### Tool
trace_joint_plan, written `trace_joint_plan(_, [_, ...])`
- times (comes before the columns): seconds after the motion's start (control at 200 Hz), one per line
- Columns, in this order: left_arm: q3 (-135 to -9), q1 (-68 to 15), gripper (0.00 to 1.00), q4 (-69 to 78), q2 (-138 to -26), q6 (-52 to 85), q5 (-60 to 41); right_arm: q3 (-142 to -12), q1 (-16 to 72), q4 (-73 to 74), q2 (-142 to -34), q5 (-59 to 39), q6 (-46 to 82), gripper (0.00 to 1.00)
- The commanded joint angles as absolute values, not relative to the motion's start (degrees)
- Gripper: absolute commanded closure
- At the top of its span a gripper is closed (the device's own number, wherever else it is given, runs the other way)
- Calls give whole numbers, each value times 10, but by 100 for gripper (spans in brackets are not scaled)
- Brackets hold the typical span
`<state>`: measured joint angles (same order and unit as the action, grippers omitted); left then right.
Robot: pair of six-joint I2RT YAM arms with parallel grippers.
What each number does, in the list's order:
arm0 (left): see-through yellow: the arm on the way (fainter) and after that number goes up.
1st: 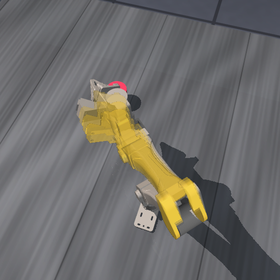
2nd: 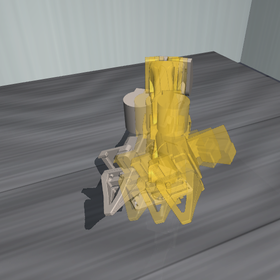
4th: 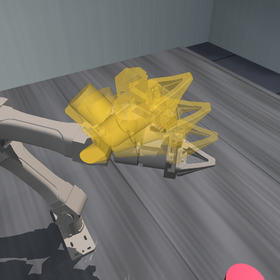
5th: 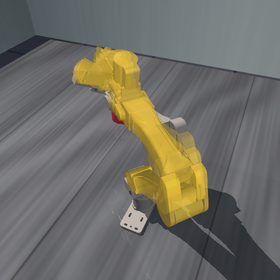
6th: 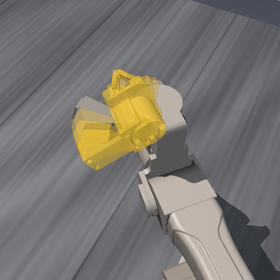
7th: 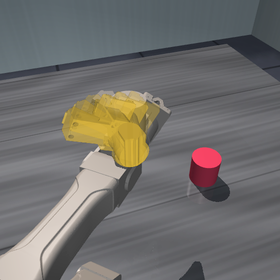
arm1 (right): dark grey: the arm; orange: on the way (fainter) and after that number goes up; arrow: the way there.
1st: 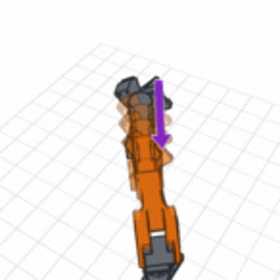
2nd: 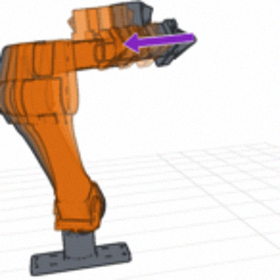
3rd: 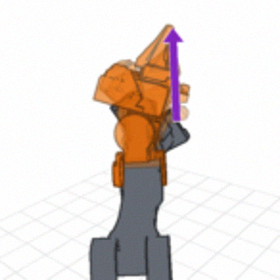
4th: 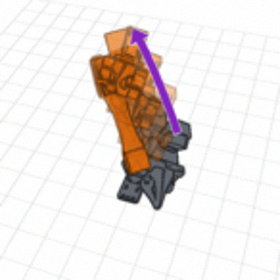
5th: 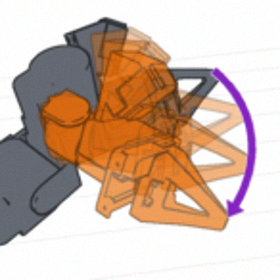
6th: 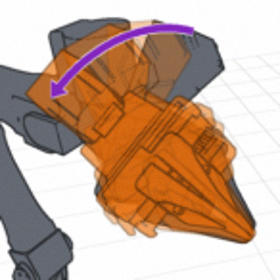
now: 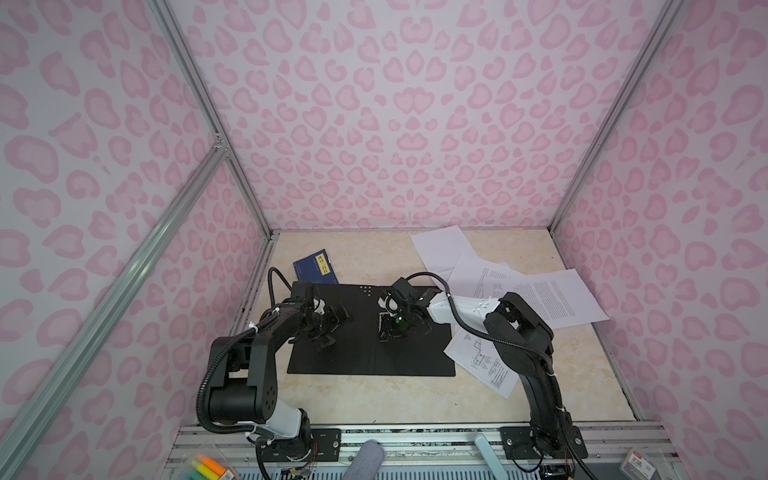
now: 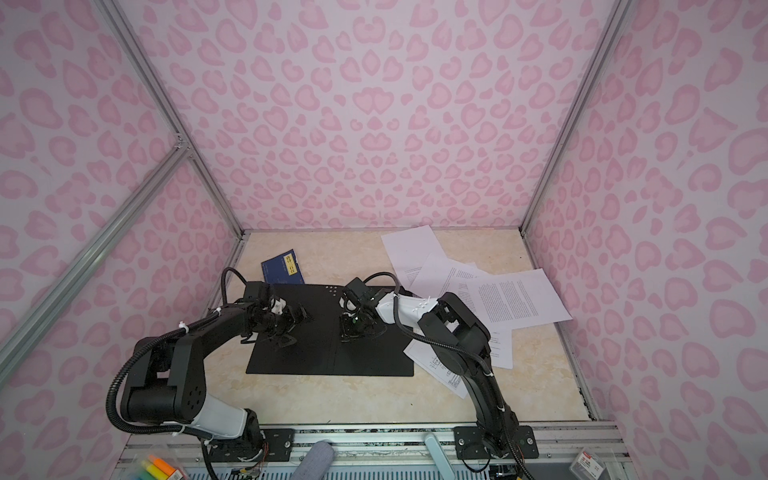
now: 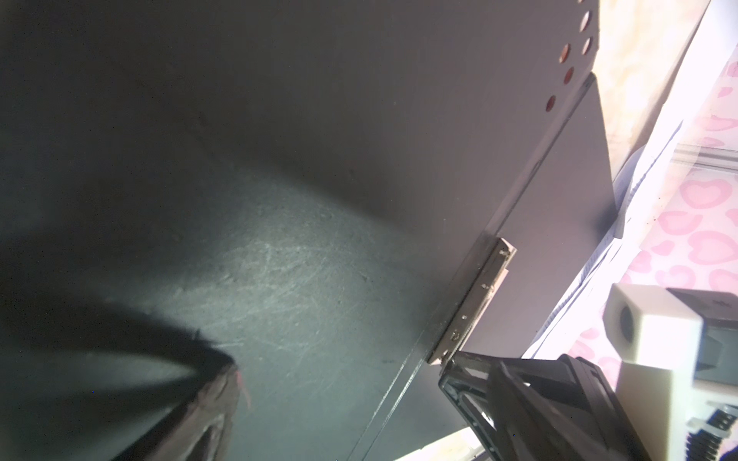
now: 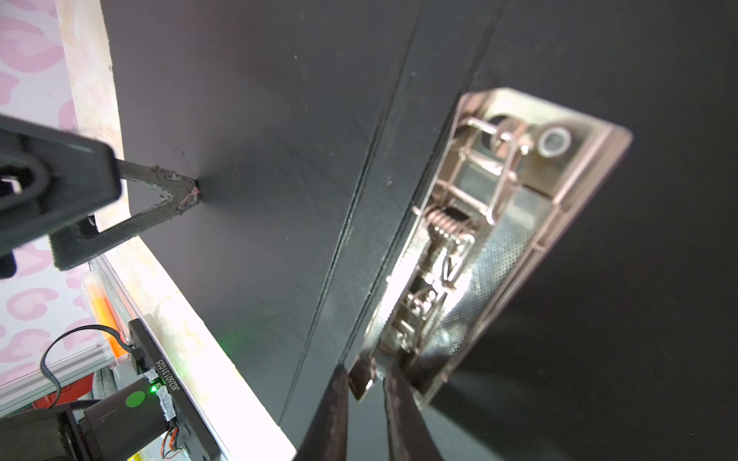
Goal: Put the files into the folder
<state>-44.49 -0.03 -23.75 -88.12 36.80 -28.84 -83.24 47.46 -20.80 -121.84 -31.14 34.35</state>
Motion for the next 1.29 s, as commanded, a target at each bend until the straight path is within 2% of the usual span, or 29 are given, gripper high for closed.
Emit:
trace_joint_plan(0.0, [-435,0,2,-264,-888,366,-240,-833,475,-204,-1227,-317,345,83])
trace_joint_plan(0.215, [-429,0,2,-260,-887,369,-236,-832,475,-194,-1234,-325,353,88])
trace_joint_plan(0.385, [-428,0,2,-260,-889,370,-230,-829,475,-195,-1236,-317,365,100])
trace_joint_plan(0.685, [-433,0,2,-266,-895,370,-215,-767,464,-200,-1225,-257,420,100])
trace_joint_plan(0.82, [-433,0,2,-266,-898,371,-215,-755,463,-164,-1216,-277,429,100])
trace_joint_plan(1.155, [-427,1,2,-265,-898,372,-209,-805,469,-187,-1188,-302,391,100])
trace_joint_plan(1.24, [-427,1,2,-265,-896,372,-210,-804,469,-171,-1181,-319,389,72])
trace_joint_plan(1.29, [-427,1,2,-265,-895,372,-210,-800,470,-163,-1173,-319,387,62])
